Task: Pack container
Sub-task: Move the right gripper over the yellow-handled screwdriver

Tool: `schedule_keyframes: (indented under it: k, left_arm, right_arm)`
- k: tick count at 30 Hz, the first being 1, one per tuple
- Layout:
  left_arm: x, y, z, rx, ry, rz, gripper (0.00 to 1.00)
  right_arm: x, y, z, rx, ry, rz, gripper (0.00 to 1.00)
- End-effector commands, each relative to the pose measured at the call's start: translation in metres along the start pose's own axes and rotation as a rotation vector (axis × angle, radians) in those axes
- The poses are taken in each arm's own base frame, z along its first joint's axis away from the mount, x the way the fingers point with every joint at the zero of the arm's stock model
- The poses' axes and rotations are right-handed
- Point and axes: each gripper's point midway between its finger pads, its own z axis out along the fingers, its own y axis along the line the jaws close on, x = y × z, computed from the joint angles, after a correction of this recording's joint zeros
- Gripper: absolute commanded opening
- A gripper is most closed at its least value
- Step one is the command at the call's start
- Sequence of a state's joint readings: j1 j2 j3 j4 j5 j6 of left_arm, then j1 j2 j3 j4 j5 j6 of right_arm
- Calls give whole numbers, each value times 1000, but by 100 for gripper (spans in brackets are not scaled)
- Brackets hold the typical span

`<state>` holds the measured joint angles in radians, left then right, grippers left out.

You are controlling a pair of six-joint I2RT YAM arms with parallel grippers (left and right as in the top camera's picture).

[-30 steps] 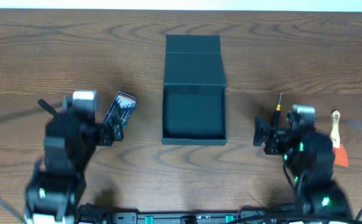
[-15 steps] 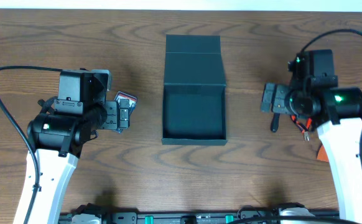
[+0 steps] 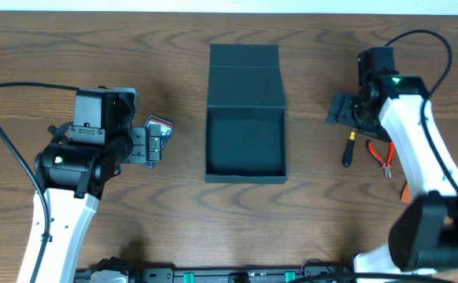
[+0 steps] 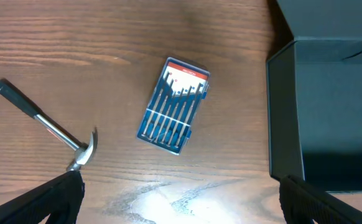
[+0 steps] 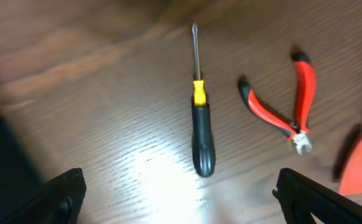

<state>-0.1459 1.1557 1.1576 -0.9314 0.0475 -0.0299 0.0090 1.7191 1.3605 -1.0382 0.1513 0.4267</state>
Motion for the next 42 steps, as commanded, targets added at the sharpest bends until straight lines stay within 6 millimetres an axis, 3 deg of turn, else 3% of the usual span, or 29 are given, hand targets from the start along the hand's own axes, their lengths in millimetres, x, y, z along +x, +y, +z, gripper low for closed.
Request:
schedule_keyframes:
  k: [1, 11, 22, 36, 42]
  left_arm:
    - [-8, 4, -6, -20, -26, -18, 98]
    - [-8, 4, -6, -19, -26, -18, 98]
    - [-8, 4, -6, -19, -26, -18, 98]
    - [-8, 4, -6, -19, -26, -18, 98]
    - [-8, 4, -6, -19, -27, -18, 98]
  right_arm:
    - [-3, -3, 16, 35, 29, 64, 99]
    - [12, -7, 63, 101, 159, 79, 99]
    - [3, -12, 80, 20, 174, 23, 99]
    - [11, -10, 100, 2, 174, 3, 99]
    - [24, -12, 112, 3, 188, 2, 99]
